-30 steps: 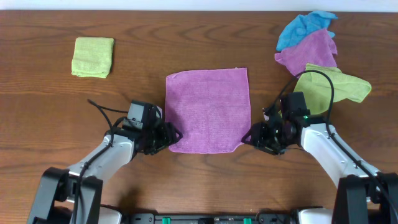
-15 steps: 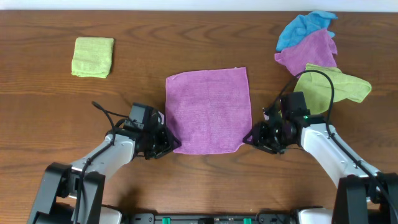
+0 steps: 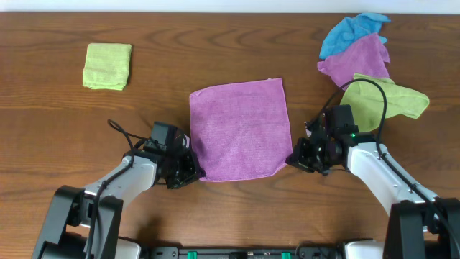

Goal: Fold the cloth

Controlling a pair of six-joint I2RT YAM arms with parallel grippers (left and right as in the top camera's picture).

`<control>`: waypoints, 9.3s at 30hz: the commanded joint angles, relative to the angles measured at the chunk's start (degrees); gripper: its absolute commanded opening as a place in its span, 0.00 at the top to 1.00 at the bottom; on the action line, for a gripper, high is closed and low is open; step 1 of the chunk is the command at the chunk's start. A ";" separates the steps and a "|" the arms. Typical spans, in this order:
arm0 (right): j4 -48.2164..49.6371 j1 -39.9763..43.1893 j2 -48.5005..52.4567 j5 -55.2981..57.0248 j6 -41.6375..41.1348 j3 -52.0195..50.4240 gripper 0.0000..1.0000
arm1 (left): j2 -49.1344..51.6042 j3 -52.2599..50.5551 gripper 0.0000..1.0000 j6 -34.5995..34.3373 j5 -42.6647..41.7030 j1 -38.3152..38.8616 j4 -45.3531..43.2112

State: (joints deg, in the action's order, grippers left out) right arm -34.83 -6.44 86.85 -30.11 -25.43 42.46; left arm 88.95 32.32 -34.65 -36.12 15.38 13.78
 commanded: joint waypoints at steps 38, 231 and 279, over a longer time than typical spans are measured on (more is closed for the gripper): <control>33.38 0.02 6.64 3.06 -7.10 7.61 0.98 | 13.31 30.49 0.95 9.16 12.09 -5.73 1.88; 6.84 5.05 22.45 -21.38 18.08 18.60 0.34 | 13.49 43.80 0.94 17.70 38.23 3.41 33.05; 17.51 -3.74 27.12 -11.93 8.48 20.68 0.99 | 28.89 39.80 0.94 16.41 34.99 3.41 22.36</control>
State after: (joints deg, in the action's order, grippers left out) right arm -16.56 -10.48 113.97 -41.52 -16.01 61.45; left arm 114.63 74.06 -17.80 0.56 18.83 37.65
